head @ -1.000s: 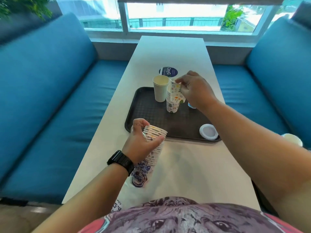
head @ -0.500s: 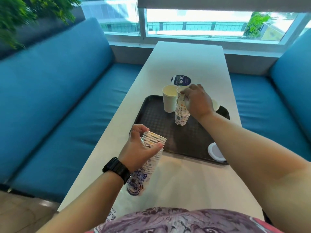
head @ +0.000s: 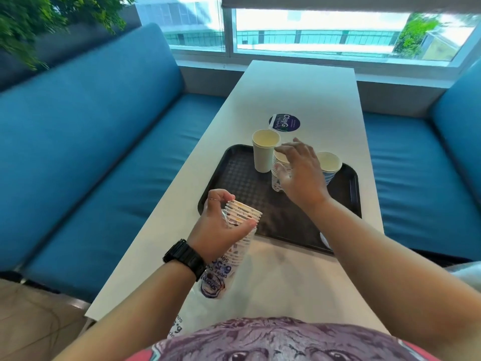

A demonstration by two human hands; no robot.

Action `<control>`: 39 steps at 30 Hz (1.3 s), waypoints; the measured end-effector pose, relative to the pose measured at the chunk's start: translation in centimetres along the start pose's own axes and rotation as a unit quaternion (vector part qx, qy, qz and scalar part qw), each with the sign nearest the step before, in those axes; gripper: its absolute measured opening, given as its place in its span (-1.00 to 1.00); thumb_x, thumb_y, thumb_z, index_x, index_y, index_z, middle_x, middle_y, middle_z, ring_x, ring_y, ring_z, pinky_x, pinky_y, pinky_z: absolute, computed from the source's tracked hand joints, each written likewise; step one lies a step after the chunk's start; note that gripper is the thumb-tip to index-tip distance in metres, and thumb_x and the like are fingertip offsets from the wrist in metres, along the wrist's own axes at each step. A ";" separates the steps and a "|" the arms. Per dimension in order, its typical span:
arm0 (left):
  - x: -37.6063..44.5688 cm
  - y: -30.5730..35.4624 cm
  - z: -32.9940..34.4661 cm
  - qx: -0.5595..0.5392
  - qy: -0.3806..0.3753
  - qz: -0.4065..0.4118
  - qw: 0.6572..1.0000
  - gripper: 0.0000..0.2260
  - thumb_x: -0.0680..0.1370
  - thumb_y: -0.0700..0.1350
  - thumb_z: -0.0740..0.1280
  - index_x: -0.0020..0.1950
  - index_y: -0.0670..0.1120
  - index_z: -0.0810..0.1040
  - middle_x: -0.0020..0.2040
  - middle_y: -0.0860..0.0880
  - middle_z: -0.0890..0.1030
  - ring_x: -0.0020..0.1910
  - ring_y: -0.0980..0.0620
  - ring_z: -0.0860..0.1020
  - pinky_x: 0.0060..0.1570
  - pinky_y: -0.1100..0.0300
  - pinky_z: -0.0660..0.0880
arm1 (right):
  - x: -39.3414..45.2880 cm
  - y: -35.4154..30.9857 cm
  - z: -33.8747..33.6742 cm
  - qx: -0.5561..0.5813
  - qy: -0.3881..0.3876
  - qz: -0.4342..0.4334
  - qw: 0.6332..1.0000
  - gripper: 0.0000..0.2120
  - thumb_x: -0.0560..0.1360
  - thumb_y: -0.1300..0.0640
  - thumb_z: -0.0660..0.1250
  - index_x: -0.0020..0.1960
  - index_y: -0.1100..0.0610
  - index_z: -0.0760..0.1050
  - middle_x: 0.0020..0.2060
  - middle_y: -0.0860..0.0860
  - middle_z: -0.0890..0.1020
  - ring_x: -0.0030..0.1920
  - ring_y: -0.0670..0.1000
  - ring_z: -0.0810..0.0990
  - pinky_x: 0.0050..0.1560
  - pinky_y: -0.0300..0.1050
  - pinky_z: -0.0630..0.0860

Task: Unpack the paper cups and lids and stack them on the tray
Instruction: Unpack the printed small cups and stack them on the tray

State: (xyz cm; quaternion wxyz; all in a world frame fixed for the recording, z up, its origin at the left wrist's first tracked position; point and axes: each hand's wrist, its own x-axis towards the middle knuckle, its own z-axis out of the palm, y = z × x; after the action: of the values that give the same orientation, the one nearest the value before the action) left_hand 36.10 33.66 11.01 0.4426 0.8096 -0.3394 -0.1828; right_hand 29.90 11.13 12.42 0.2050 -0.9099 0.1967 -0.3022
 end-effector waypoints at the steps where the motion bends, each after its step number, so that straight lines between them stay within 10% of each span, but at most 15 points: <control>1: -0.1 0.0 0.1 0.000 0.001 0.000 1.000 -0.47 0.43 0.04 0.52 0.05 0.25 0.14 0.26 0.07 0.40 0.08 0.18 0.56 0.07 0.26 0.53 | -0.6 -1.3 -0.5 0.062 -0.019 0.032 0.997 -0.71 0.52 0.12 0.37 0.23 0.07 0.54 0.20 0.02 0.55 0.26 0.01 0.47 0.30 -0.05 0.39; 7: -1.0 0.6 0.7 0.030 -0.001 0.006 1.000 -0.45 0.41 0.07 0.52 0.10 0.23 0.14 0.23 0.02 0.40 0.07 0.13 0.52 -0.05 0.33 0.42 | -3.9 -5.1 -1.4 0.329 -0.349 0.191 0.856 -0.41 0.36 -0.23 0.45 0.33 -0.08 0.43 0.22 -0.08 0.54 0.20 -0.05 0.55 0.18 -0.01 0.54; 12: -2.0 1.2 1.2 0.023 0.007 0.016 1.000 -0.41 0.38 0.03 0.55 0.10 0.23 0.15 0.31 0.04 0.37 0.13 0.06 0.51 -0.07 0.39 0.41 | -6.3 -4.8 -1.4 0.447 -0.447 0.260 0.730 -0.32 0.31 0.03 0.54 0.36 -0.08 0.36 0.13 0.10 0.56 -0.07 0.04 0.62 -0.23 0.00 0.55; 18: -3.7 1.8 1.9 -0.018 -0.024 0.015 0.999 -0.26 0.29 0.05 0.62 0.27 0.24 0.20 0.35 0.07 0.40 0.22 0.04 0.52 0.21 0.05 0.52 | -7.7 -4.9 -3.1 0.462 -0.391 0.280 0.745 -0.37 0.27 0.08 0.53 0.28 0.04 0.40 0.09 0.21 0.60 -0.05 0.15 0.64 -0.25 0.02 0.56; 25: -6.1 2.1 3.7 -0.013 -0.075 0.043 0.996 -0.02 0.23 0.17 0.57 0.41 0.52 -0.03 0.46 0.01 0.33 0.34 0.05 0.45 0.29 0.08 0.49 | -9.4 -4.7 -5.5 0.456 -0.354 0.297 0.760 -0.39 0.27 0.07 0.54 0.26 0.05 0.39 0.04 0.19 0.62 -0.03 0.17 0.67 -0.10 0.15 0.62; 32: -7.6 1.9 5.3 -0.038 0.009 0.060 0.997 -0.16 0.42 -0.14 0.54 0.48 0.19 0.06 0.34 -0.07 0.44 0.18 0.05 0.56 0.08 0.35 0.52 | -10.8 -4.1 -6.8 0.489 -0.327 0.268 0.763 -0.61 0.40 0.15 0.50 0.17 0.19 0.49 0.07 0.19 0.63 0.01 0.15 0.63 0.19 0.21 0.51; 39: -8.4 1.8 5.9 -0.053 -0.007 0.040 0.998 -0.22 0.42 -0.14 0.54 0.34 0.32 0.08 0.34 -0.05 0.44 0.17 0.07 0.55 0.05 0.34 0.50 | -10.9 -3.5 -8.8 0.359 -0.279 0.169 0.874 -0.86 0.53 0.33 0.32 0.05 0.23 0.62 0.06 0.10 0.67 0.03 0.00 0.65 0.08 -0.21 0.57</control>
State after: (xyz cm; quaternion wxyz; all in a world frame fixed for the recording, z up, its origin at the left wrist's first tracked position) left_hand 26.00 35.44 9.26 0.4893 0.7697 -0.3644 -0.1879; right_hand 17.14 17.12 15.46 0.6121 -0.7730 0.1602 -0.0466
